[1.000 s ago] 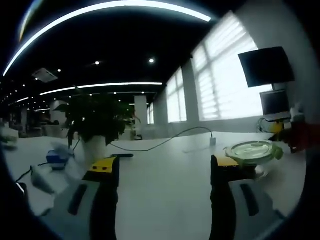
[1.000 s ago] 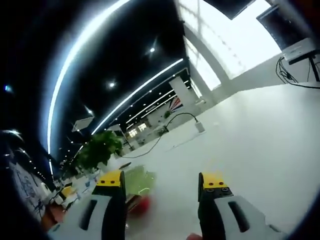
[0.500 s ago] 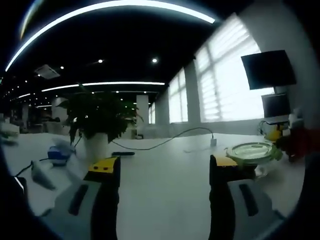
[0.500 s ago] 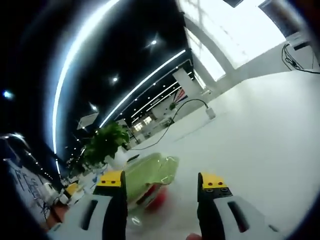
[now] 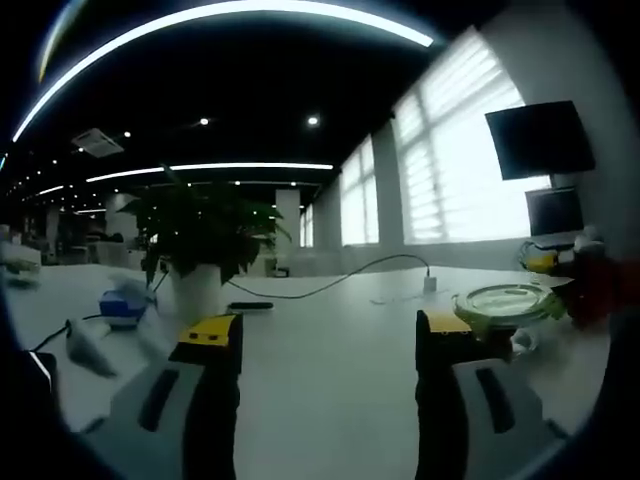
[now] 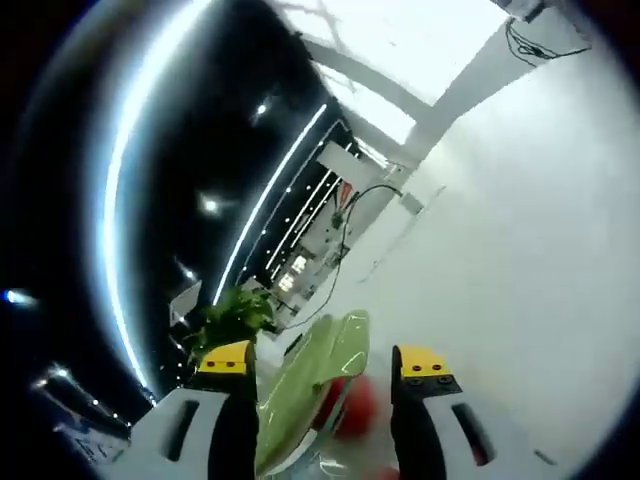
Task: Open container latches remove lid place lid upside down on tabletop take tomato from container place on tabletop
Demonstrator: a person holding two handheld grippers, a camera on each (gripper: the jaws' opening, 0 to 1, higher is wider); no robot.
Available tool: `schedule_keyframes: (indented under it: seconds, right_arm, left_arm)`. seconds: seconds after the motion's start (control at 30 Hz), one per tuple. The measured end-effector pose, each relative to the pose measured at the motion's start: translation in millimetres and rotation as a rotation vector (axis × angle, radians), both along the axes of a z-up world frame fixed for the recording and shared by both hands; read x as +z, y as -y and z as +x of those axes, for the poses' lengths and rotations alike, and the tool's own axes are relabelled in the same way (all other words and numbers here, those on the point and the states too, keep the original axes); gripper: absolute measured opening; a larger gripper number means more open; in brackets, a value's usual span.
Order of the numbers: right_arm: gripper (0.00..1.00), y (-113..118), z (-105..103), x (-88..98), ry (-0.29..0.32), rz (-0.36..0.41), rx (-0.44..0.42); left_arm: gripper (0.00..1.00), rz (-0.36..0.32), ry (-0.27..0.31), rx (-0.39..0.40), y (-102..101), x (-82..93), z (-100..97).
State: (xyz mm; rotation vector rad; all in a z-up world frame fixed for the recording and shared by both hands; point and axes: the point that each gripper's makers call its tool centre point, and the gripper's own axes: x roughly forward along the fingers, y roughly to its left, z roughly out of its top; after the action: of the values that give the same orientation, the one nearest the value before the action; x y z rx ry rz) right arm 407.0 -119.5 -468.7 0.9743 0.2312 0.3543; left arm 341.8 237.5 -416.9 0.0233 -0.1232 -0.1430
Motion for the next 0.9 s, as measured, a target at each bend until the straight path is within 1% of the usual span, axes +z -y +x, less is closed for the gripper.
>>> schedule_keyframes:
  seconds: [0.07, 0.23, 0.33, 0.47, 0.5, 0.6, 0.73, 0.87, 0.9]
  right_arm:
    - [0.46, 1.1, 0.9, 0.8, 0.002, 0.009, -0.009]
    - [0.45, -1.8, 1.0, 3.4, -0.003, 0.047, 0.009]
    - [0.44, -2.5, 0.9, 4.5, -0.016, 0.099, 0.010]
    - [0.41, -4.0, 1.0, 5.9, -0.026, 0.134, 0.001]
    - [0.41, -3.7, 1.2, 5.3, -0.036, 0.149, -0.003]
    - [0.40, -2.0, 3.2, 3.8, -0.046, 0.164, -0.016]
    - [0.37, -1.2, 4.8, 3.9, -0.052, 0.163, -0.032]
    - [0.33, -5.7, 4.9, 5.3, -0.046, 0.118, -0.023]
    - [0.32, -5.6, 4.7, 4.4, -0.045, 0.091, -0.024]
  left_arm:
    - [0.65, 0.002, -0.002, -0.002, 0.8, -0.4, 0.4]
    - [0.64, 0.006, -0.007, -0.004, 1.0, -1.6, 0.4]
    - [0.64, 0.006, -0.007, -0.001, -0.6, -2.0, 0.0]
    - [0.64, 0.002, -0.007, 0.004, -2.5, -2.3, -0.6]
    - [0.64, 0.001, -0.007, 0.004, -2.6, -2.4, -0.8]
    - [0.64, 0.004, -0.010, 0.002, -2.2, -3.6, -1.7]
    - [0.64, 0.002, -0.013, 0.000, -2.5, -4.6, -2.1]
    - [0.63, 0.005, -0.017, -0.005, -1.1, -5.5, -2.3]
    - [0.63, 0.004, -0.017, -0.006, -0.7, -5.4, -2.4]
